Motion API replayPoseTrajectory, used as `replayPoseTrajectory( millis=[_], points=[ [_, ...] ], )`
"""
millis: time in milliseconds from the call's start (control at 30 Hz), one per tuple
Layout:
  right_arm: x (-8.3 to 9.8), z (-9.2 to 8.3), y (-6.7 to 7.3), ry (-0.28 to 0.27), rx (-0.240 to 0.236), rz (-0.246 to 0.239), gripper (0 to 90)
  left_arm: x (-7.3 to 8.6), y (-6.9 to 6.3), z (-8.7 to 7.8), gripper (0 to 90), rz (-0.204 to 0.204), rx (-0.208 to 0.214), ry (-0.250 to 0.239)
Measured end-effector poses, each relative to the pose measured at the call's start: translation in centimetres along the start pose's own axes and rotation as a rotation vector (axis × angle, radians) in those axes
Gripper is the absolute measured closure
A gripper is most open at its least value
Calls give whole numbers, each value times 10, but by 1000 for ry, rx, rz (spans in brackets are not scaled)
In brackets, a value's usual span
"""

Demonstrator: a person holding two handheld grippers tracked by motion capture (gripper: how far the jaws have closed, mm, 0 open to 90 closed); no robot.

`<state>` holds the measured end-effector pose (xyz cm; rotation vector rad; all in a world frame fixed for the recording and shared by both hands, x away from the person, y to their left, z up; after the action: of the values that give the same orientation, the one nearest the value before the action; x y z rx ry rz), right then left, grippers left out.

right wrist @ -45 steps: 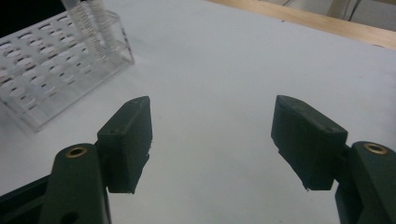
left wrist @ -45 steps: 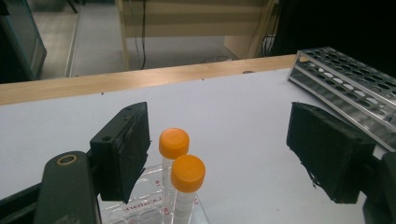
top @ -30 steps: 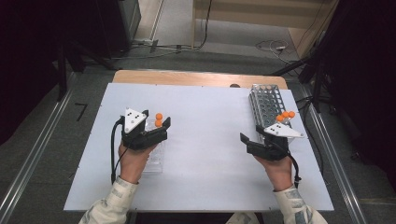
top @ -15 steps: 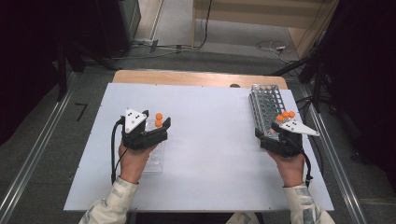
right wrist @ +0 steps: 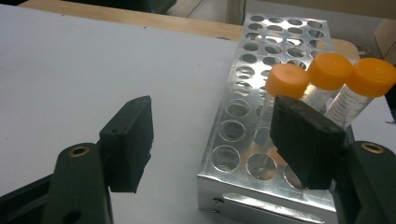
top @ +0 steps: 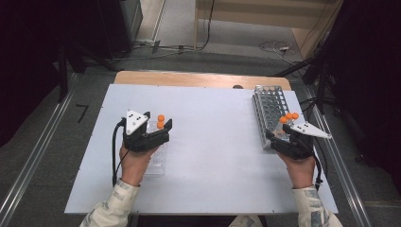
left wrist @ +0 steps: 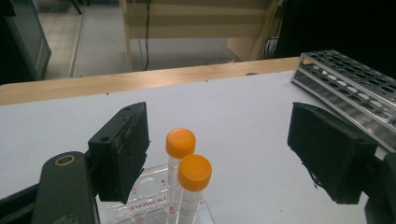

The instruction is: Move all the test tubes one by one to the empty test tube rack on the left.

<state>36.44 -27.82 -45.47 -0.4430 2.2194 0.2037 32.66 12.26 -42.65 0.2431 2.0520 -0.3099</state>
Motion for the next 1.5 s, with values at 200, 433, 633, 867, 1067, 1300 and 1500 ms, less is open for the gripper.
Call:
replayPoseTrajectory(
  millis=[200, 433, 633, 867, 1067, 1300, 1500],
  points=[
    [2, 0, -7, -2, 22, 23, 298, 0, 0, -1, 210, -1, -1, -3],
    [6, 9, -20, -3, 65, 54, 425, 0, 0, 0, 210, -1, -4, -4],
    [6, 18, -25, 3, 105, 63, 533, 0, -1, 0, 210, 0, -6, -3],
    [6, 23, -28, 15, 118, 72, 594, 1, -2, 0, 210, -1, -4, -4],
    [6, 29, -29, 18, 121, 65, 637, 1, -2, 0, 210, -1, -5, -3],
    [6, 34, -30, 25, 122, 68, 673, 1, -2, 1, 210, 2, -2, -1],
    [6, 35, -30, 25, 127, 70, 715, 1, -2, 1, 210, 2, -2, -1]
  ],
)
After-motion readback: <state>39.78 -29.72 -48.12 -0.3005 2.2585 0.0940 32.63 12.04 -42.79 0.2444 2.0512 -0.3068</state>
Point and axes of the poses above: each handheld gripper's, and its own axes: z roughly forward along the jaws, x roughly out of its underside, y roughly to its left, the point moved 6 cm from there along z, roughly forward along the jaws, and after that the axes turned 9 degrees about y, right-handed, at the moved point
